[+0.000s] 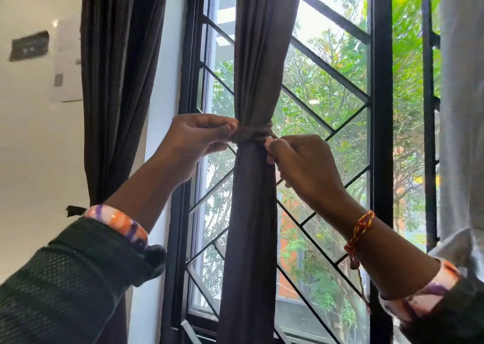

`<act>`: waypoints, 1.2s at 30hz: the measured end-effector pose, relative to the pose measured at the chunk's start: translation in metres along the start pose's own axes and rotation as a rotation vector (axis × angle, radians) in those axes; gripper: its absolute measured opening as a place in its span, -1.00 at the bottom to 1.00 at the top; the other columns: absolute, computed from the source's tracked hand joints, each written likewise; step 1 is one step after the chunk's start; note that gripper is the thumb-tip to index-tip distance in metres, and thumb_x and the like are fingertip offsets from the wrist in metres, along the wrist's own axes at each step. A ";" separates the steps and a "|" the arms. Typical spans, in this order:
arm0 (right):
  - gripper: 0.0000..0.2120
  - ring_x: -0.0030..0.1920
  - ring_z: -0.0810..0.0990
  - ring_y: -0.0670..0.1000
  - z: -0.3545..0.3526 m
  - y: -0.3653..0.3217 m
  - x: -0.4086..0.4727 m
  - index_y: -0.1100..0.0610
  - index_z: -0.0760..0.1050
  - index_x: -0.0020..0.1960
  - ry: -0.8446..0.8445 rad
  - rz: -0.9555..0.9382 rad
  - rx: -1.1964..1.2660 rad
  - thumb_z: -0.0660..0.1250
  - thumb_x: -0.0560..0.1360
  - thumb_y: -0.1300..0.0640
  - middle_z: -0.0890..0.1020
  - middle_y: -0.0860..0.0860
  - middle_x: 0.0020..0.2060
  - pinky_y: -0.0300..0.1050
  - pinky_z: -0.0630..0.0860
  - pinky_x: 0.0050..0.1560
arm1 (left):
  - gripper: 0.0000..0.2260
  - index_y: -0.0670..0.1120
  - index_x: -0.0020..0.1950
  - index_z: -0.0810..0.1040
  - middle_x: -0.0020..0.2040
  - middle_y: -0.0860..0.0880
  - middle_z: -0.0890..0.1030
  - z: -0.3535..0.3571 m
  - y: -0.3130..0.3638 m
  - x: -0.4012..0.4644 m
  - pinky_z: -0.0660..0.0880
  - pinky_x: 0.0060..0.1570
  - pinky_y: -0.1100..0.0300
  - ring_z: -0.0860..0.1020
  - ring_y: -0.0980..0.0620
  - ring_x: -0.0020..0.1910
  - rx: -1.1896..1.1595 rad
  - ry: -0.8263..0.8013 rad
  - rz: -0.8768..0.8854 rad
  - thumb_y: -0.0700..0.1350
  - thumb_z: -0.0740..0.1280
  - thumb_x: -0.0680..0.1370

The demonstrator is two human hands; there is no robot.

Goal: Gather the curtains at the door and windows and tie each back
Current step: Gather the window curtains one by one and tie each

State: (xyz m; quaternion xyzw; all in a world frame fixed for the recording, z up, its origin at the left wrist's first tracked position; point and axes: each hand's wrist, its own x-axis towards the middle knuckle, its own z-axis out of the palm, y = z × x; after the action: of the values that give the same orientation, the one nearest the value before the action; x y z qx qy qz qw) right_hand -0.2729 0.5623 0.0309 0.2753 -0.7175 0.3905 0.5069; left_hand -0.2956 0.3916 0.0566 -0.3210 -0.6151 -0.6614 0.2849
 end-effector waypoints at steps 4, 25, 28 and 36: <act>-0.62 -0.56 0.28 -0.06 -0.004 0.001 -0.005 0.33 0.47 -0.46 -0.001 0.035 0.031 0.24 0.42 0.09 0.33 0.02 -0.63 -0.19 0.21 -0.43 | -0.91 -0.10 -0.36 0.66 -0.36 0.02 0.68 -0.013 -0.002 0.007 0.55 -0.27 0.34 0.65 0.13 -0.29 -0.091 0.078 -0.021 -0.25 0.41 0.32; -0.58 -0.48 0.55 -0.01 -0.088 -0.041 0.132 0.28 0.58 -0.12 -0.229 0.118 -0.473 0.28 0.48 -0.11 0.65 0.08 -0.31 -0.33 0.38 -0.56 | -0.70 -0.12 -0.09 0.62 -0.11 -0.02 0.62 0.078 0.116 0.081 0.46 -0.11 0.20 0.54 0.02 -0.14 0.705 0.055 0.807 0.08 0.34 0.36; -0.62 -0.30 0.65 0.11 -0.109 -0.056 0.157 0.24 0.60 -0.18 -0.027 -0.012 -0.691 0.24 0.48 -0.08 0.69 0.13 -0.29 -0.15 0.50 -0.39 | -0.69 -0.10 -0.05 0.63 -0.08 0.03 0.60 0.107 0.137 0.103 0.27 -0.18 0.35 0.52 0.09 -0.06 0.742 -0.053 0.853 0.07 0.27 0.38; -0.78 0.13 0.55 0.19 -0.159 -0.084 0.176 0.10 0.53 0.05 0.296 -0.154 -1.240 0.21 0.49 0.05 0.60 0.10 0.07 -0.09 0.43 -0.07 | -0.79 -0.12 0.02 0.59 0.07 -0.12 0.61 0.162 0.170 0.130 0.47 0.09 0.06 0.53 -0.11 0.09 0.654 -0.112 0.831 -0.06 0.30 0.46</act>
State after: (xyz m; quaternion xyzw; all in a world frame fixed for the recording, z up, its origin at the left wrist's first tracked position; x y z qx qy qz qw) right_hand -0.1841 0.6501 0.2487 -0.0750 -0.7108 -0.1005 0.6921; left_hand -0.2340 0.5417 0.2704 -0.4668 -0.6244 -0.2486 0.5748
